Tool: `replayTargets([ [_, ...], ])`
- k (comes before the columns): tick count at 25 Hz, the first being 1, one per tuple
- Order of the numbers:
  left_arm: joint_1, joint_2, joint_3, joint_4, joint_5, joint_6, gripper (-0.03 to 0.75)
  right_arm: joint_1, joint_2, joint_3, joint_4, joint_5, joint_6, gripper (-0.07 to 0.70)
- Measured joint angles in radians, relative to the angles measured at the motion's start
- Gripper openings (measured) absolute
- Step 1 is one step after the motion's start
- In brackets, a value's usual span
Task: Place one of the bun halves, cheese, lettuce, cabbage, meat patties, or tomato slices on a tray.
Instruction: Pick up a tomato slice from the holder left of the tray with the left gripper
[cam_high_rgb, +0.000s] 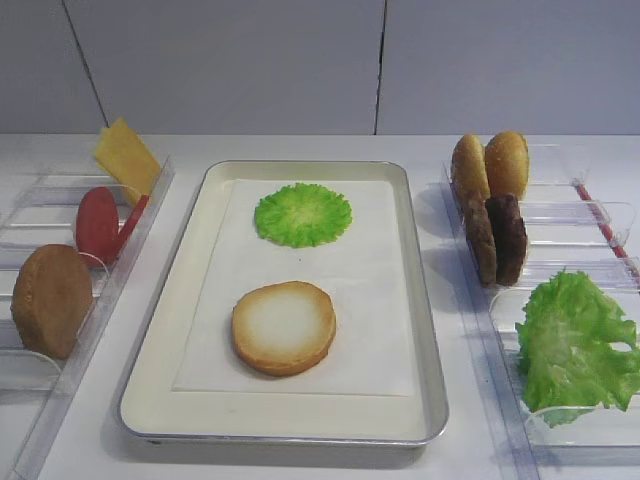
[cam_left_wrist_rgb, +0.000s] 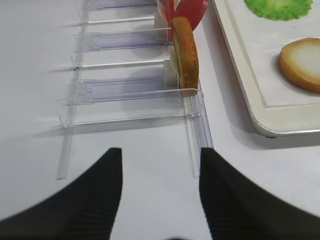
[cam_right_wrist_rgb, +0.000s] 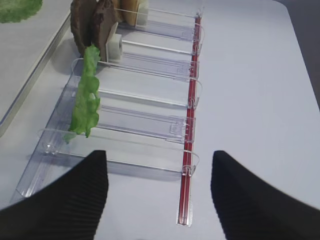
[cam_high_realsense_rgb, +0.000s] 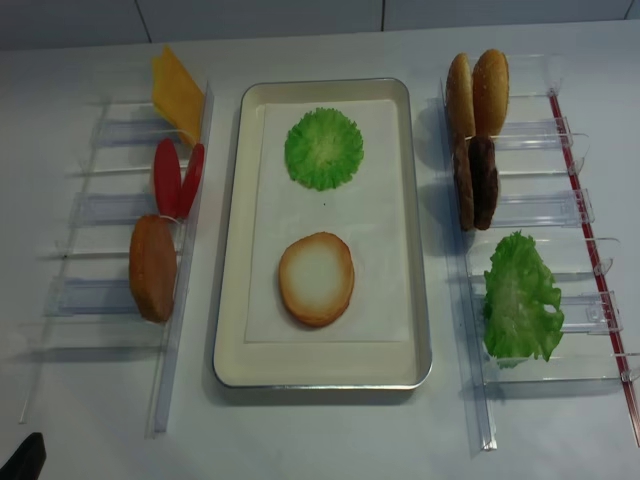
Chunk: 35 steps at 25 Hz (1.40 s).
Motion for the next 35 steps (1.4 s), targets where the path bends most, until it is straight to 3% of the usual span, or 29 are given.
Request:
replayTargets([
  [25,0.000,0.000,0.000,0.000,0.000,0.000,0.330,0.000,0.000,0.000,0.000,0.000,-0.002,0.486],
  [35,0.000,0.085,-0.062,-0.135,-0.011,0.010,0.331,0.000,0.000,0.000,0.000,0.000,-0.002,0.486],
])
